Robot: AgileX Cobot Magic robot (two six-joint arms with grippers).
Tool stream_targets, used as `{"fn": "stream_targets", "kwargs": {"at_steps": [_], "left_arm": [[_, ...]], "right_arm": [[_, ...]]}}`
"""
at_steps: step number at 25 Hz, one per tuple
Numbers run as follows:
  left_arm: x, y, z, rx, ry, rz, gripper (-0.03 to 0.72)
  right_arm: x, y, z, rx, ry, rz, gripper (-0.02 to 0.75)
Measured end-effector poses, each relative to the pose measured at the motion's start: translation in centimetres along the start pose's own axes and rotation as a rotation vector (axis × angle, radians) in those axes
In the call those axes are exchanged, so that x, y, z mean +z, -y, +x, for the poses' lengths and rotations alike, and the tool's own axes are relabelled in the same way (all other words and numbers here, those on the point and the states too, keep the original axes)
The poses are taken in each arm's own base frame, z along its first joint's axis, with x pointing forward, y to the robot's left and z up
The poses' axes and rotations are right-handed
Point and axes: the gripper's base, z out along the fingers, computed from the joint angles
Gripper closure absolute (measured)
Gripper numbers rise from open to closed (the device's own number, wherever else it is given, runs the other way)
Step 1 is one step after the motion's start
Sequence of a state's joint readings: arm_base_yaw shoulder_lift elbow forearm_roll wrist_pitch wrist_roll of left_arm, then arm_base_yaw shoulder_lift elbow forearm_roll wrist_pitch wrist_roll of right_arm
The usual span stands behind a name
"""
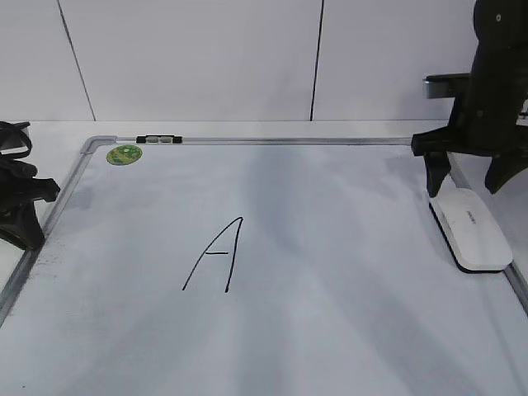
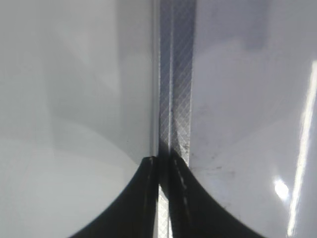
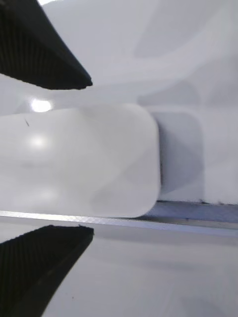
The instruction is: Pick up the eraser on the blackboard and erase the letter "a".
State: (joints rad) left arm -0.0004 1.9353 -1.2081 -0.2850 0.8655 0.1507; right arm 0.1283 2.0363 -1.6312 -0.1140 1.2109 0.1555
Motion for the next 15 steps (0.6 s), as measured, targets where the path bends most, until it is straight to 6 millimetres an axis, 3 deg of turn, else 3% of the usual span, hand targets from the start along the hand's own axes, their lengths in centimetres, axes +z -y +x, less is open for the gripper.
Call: {"fn": "stream_targets", "kwargs": {"at_steps": [5,11,15], "left_arm": [[0.0,0.0,-0.1,0.000,0.002,0.000,0.606],[-0.5,0.2,-0.7,0.007,-0.003,0.006,0.412],[-1.9,0.6,-1.3,0.023,-0.017,0.019,0.377]], "right_arm": [[-1.7,0.1,-1.0,0.014,0.066,-0.008,0.065],[-2.1,0.1,-1.0,0.021,0.074,-0.009,0.070],[-3.1,0.2,-0.8,0.023,0.095,-0.011,0.071]]}}
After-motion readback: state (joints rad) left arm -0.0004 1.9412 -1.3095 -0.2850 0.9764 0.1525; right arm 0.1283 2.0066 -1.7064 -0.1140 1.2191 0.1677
